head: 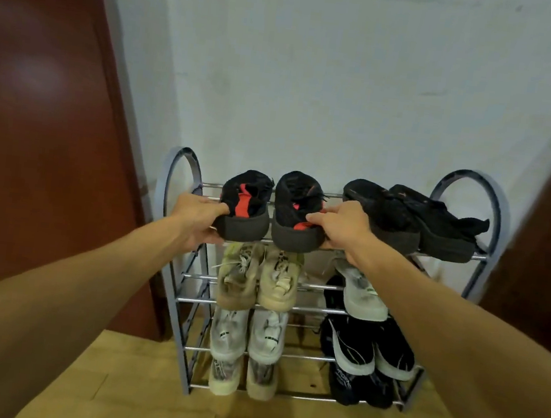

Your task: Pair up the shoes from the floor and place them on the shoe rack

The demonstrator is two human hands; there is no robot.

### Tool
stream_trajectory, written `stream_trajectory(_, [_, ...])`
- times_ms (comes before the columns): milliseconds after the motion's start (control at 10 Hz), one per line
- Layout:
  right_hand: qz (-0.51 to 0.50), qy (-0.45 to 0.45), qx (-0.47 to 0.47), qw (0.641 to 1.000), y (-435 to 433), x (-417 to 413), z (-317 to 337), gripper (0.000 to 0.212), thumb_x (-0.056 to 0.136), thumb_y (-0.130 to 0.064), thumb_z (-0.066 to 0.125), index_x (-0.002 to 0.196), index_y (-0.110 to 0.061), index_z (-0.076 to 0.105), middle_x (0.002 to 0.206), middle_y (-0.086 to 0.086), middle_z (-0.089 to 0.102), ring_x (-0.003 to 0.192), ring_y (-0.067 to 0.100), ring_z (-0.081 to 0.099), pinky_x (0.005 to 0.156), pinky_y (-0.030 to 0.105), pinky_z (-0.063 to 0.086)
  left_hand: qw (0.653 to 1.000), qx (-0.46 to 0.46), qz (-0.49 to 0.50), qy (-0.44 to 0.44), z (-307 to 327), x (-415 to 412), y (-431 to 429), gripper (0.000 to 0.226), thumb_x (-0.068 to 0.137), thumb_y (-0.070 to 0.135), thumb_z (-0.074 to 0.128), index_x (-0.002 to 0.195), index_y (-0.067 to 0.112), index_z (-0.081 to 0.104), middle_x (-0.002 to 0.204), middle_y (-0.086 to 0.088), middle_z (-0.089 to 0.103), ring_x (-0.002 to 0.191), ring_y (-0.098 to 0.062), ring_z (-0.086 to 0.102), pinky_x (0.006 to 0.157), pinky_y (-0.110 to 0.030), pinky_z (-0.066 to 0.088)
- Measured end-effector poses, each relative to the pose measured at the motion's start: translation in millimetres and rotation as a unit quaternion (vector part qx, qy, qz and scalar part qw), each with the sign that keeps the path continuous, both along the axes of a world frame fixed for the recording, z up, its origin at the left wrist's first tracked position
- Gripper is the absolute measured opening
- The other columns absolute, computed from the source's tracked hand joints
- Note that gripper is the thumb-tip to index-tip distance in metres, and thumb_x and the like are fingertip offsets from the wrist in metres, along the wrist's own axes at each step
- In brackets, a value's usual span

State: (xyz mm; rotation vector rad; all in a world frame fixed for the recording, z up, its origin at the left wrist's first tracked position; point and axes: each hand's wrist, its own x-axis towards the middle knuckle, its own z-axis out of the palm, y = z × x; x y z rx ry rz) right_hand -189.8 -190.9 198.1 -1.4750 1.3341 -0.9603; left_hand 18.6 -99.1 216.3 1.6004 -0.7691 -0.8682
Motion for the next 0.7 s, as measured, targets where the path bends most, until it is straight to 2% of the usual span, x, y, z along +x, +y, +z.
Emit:
stream_trajectory(100, [0.011, 0.045, -0.013, 0.999, 2.7, 3.0, 1.2, 0.023, 0.079, -0.03, 0.076, 0.083, -0.007, 0.073, 0.088, 0.011, 0.074, 0.071, 0.025, 0.074, 0.061, 0.043, 0.063, 0.998, 0.035, -0.03, -0.037, -0.8, 11.0, 4.6, 0.011, 0.085, 0.001, 0.061, 0.076, 0.006, 0.063, 0.077, -0.01, 0.063, 0.052, -0.019, 0.064, 0.034, -0.022, 0.048])
stream_trajectory(200, [0.036, 0.104, -0.016, 0.994, 10.6, 2.4, 11.9, 0.037, 0.081, -0.039, 0.072, 0.094, -0.004, 0.071, 0.088, 0.009, 0.07, 0.071, 0.025, 0.072, 0.055, 0.042, 0.062, 0.992, 0.072, -0.043, -0.092, 3.0, 12.1, 10.7, 0.005, 0.089, 0.013, 0.06, 0.09, 0.011, 0.064, 0.083, -0.005, 0.059, 0.059, -0.021, 0.063, 0.033, -0.019, 0.047])
stream_trajectory(300, [0.06, 0.15, -0.004, 0.987, 32.8, 1.4, 23.3, 0.039, 0.09, -0.037, 0.062, 0.106, -0.001, 0.066, 0.092, 0.013, 0.066, 0.076, 0.031, 0.07, 0.059, 0.042, 0.062, 0.989, 0.059, -0.045, -0.125, 12.9, -1.3, 26.2, 0.009, 0.091, 0.019, 0.056, 0.084, 0.016, 0.061, 0.078, 0.002, 0.054, 0.063, -0.019, 0.058, 0.049, -0.024, 0.051])
stream_trajectory(400, [0.082, 0.217, -0.036, 0.972, 66.6, -9.4, 30.3, 0.034, 0.091, -0.022, 0.06, 0.111, 0.004, 0.067, 0.09, 0.022, 0.072, 0.079, 0.035, 0.073, 0.07, 0.045, 0.061, 0.983, 0.019, -0.058, -0.174, 21.6, -16.5, 48.1, 0.022, 0.089, 0.016, 0.056, 0.067, 0.022, 0.056, 0.077, 0.001, 0.053, 0.072, -0.014, 0.051, 0.074, -0.031, 0.045])
stream_trajectory(500, [0.091, 0.222, -0.04, 0.97, 104.7, -34.4, 37.9, 0.034, 0.087, -0.014, 0.062, 0.114, 0.007, 0.064, 0.087, 0.02, 0.071, 0.075, 0.034, 0.073, 0.071, 0.047, 0.061, 0.977, 0.003, -0.107, -0.187, 34.0, -31.5, 81.6, 0.016, 0.088, 0.015, 0.059, 0.075, 0.024, 0.063, 0.093, -0.004, 0.061, 0.086, -0.018, 0.056, 0.078, -0.033, 0.048])
stream_trajectory(600, [0.101, 0.228, -0.045, 0.967, 135.7, -63.5, 48.6, 0.032, 0.089, -0.012, 0.063, 0.117, 0.002, 0.065, 0.092, 0.02, 0.071, 0.076, 0.031, 0.071, 0.069, 0.044, 0.062, 0.968, 0.005, -0.169, -0.183, 44.2, -42.4, 109.2, 0.022, 0.088, 0.017, 0.06, 0.109, 0.014, 0.067, 0.11, -0.01, 0.064, 0.093, -0.022, 0.06, 0.073, -0.029, 0.051])
stream_trajectory(700, [0.098, 0.192, -0.06, 0.975, 150.4, -89.2, 57.3, 0.03, 0.09, -0.012, 0.064, 0.118, -0.003, 0.063, 0.095, 0.014, 0.068, 0.068, 0.019, 0.067, 0.06, 0.031, 0.061, 0.967, -0.023, -0.178, -0.182, 48.7, -52.6, 121.7, 0.029, 0.088, 0.012, 0.059, 0.117, 0.011, 0.064, 0.102, -0.009, 0.065, 0.09, -0.021, 0.062, 0.075, -0.029, 0.052])
